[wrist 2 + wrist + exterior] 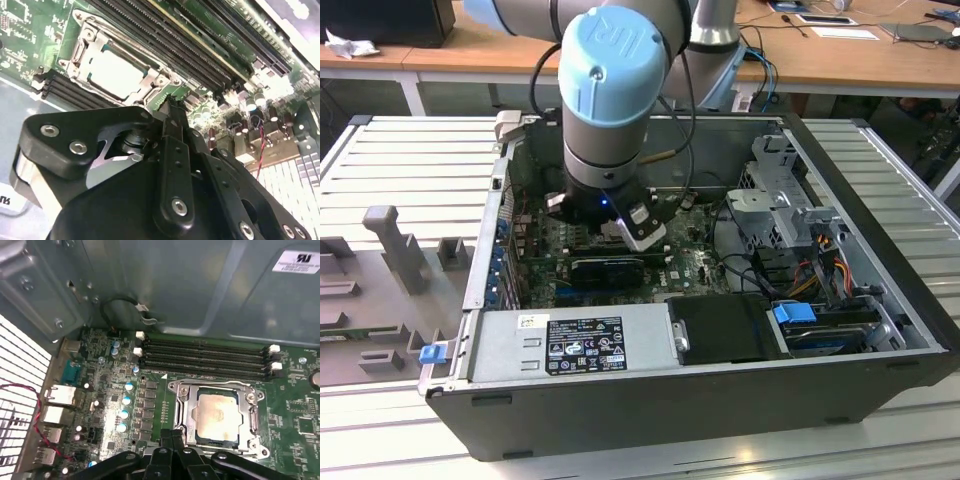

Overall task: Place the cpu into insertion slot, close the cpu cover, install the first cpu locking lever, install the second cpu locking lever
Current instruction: 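Install the second cpu locking lever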

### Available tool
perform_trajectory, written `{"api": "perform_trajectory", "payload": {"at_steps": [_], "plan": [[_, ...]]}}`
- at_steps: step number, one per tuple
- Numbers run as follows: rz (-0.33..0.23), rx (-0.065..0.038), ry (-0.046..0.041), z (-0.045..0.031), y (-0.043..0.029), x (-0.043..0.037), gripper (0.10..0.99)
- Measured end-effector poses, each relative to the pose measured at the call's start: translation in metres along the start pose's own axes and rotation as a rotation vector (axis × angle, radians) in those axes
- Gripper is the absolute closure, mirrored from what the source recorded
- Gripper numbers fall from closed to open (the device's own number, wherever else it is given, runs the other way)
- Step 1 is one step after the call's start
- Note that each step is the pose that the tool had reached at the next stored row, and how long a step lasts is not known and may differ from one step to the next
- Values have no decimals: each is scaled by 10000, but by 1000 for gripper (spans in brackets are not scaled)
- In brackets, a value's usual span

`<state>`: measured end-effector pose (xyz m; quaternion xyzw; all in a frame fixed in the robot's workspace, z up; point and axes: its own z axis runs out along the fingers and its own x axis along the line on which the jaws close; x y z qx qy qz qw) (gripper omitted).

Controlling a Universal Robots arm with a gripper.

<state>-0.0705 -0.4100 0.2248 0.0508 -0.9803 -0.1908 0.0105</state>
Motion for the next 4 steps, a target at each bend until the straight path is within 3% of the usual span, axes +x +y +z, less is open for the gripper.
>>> {"api": "perform_trajectory", "payload": {"at_steps": [4], "plan": [[0, -4, 0, -23, 9, 0, 980]]}}
